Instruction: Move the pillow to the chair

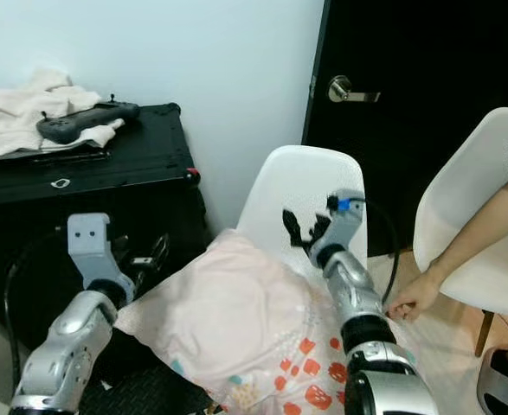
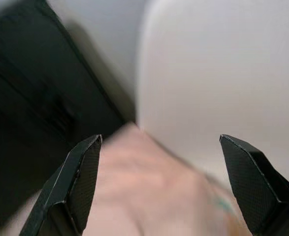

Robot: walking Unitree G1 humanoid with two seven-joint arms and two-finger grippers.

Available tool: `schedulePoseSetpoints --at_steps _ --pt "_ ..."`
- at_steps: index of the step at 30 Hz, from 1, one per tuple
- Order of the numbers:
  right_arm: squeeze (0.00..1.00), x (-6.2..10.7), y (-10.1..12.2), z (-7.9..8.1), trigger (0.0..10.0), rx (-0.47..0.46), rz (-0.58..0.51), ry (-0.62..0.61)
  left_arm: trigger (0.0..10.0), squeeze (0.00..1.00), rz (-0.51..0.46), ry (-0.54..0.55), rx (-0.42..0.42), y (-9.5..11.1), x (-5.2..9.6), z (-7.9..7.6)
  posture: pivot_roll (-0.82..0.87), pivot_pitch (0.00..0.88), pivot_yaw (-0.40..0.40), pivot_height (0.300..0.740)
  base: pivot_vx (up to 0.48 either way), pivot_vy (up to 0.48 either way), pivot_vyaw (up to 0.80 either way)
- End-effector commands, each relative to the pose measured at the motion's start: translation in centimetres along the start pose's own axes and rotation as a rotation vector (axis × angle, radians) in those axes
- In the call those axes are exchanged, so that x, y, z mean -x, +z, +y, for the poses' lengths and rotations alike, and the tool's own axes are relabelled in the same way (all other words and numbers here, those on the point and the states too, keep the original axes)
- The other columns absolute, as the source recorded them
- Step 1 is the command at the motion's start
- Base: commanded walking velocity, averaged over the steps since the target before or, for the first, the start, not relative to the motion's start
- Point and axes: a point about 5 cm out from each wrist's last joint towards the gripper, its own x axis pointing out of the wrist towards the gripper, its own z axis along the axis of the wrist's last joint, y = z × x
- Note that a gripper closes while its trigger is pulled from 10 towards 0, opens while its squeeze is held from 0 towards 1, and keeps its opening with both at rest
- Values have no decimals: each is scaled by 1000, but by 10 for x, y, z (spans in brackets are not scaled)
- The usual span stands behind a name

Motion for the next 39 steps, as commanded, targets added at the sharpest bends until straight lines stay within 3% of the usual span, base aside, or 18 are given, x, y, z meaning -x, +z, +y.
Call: schedulePoseSetpoints --at_steps 1,5,7,9,10,13,17,27,39 --pt "0 8 -18 -8 10000 10 61 -13 10000 0 54 81 -46 -19 6 14 -192 17 -48 740 0 0 0" --pt "0 27 -58 -15 10000 -32 224 29 10000 0 136 215 -116 -46 21 37 -192 17 -48 740 0 0 0" --pt "0 42 -82 -14 10000 -37 313 128 10000 0 170 263 -147 -57 30 46 -186 18 -46 740 0 0 0" --pt "0 55 -95 -15 10000 -120 345 192 10000 0 187 287 -148 -64 36 51 -181 20 -48 740 0 0 0" --pt "0 55 -95 -15 10000 -120 345 192 10000 0 187 287 -148 -64 36 51 -181 20 -48 740 0 0 0" --pt "0 69 -104 -18 10000 -265 367 282 10000 0 194 301 -150 -70 42 54 -178 21 -48 740 0 0 0" --pt "0 77 -108 -22 10000 -337 380 322 10000 0 217 310 -145 -76 43 54 -181 19 -43 740 -86 0 0" --pt "0 92 -120 -34 10000 -346 425 238 10000 0 265 324 -180 -96 50 56 -182 19 -41 740 -436 0 0" --pt "0 109 -144 -41 10000 -227 578 90 10000 0 333 360 -167 -115 59 64 -181 15 -47 740 -448 0 0"
